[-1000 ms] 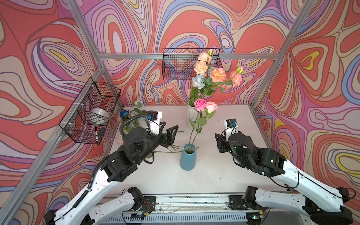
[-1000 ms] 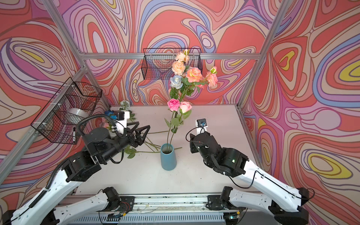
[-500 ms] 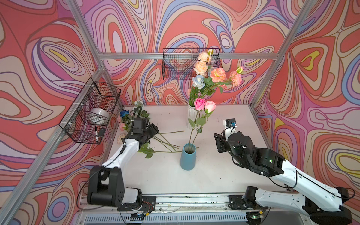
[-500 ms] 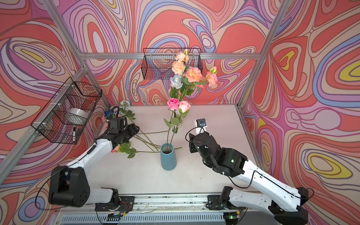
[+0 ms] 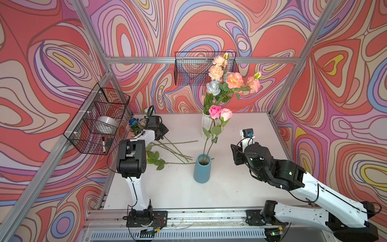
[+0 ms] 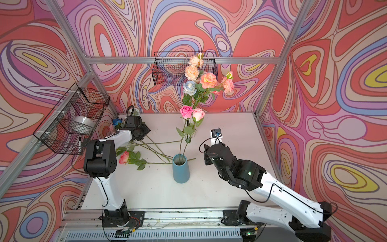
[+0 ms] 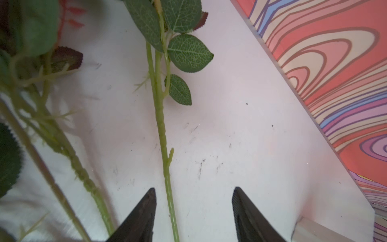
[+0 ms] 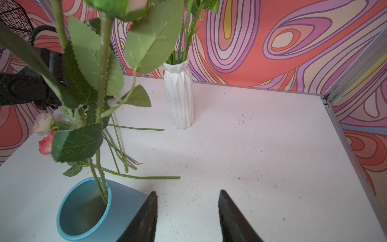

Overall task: Arrange flowers in a vase
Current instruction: Pick up the flower from the top-left of the table.

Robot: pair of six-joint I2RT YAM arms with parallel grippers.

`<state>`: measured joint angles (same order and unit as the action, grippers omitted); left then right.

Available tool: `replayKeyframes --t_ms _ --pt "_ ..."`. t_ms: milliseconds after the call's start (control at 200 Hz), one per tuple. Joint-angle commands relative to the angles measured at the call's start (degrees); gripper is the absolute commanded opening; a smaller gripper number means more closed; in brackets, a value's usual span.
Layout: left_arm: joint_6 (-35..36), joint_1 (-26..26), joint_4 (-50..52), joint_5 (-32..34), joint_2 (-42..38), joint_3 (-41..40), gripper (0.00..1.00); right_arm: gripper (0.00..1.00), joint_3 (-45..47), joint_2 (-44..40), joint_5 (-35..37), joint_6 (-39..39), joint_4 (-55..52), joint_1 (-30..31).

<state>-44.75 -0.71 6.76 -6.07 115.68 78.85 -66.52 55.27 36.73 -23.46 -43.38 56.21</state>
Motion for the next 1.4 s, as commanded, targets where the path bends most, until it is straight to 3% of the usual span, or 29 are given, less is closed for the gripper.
replayKeyframes --t_ms 0,105,190,436,601,921,1166,1267,1392 --pt "0.6 0.1 3.61 2.74 2.97 2.45 0.57 0.48 -0.87 -0.36 1.58 -0.18 -1.1 -0.34" --pt "0.55 0.18 4.0 5.09 4.65 3.09 0.55 0.48 -1.24 0.46 1.61 0.0 -1.14 -0.31" --pt "1.54 0.18 5.85 4.24 7.4 6.25 0.46 0.48 -1.38 1.06 1.68 0.08 -1.01 -0.31" --pt "0.72 0.18 1.42 2.95 5.81 5.27 0.0 0.48 -1.78 1.23 2.18 -0.17 -1.91 -0.3" --pt "1.32 -0.04 -2.77 2.32 -3.23 3.51 0.0 0.47 -1.93 1.25 2.38 -0.18 -1.8 -0.28" --pt "12.05 -5.97 -1.29 5.28 -30.23 0.43 0.0 0.47 -2.34 1.27 2.0 0.07 -1.13 -0.39" --pt "22.61 -18.57 5.69 8.62 -51.01 -2.02 0.0 0.47 -2.79 1.72 1.24 0.44 -0.84 -0.4" --pt "27.56 -26.68 8.0 12.18 -56.04 -0.57 0.0 0.49 -2.82 1.93 1.32 0.5 -0.55 -0.35" --pt "28.91 -34.16 6.17 11.68 -58.8 -0.75 0.0 0.49 -2.82 1.89 1.06 0.54 0.16 -0.39"
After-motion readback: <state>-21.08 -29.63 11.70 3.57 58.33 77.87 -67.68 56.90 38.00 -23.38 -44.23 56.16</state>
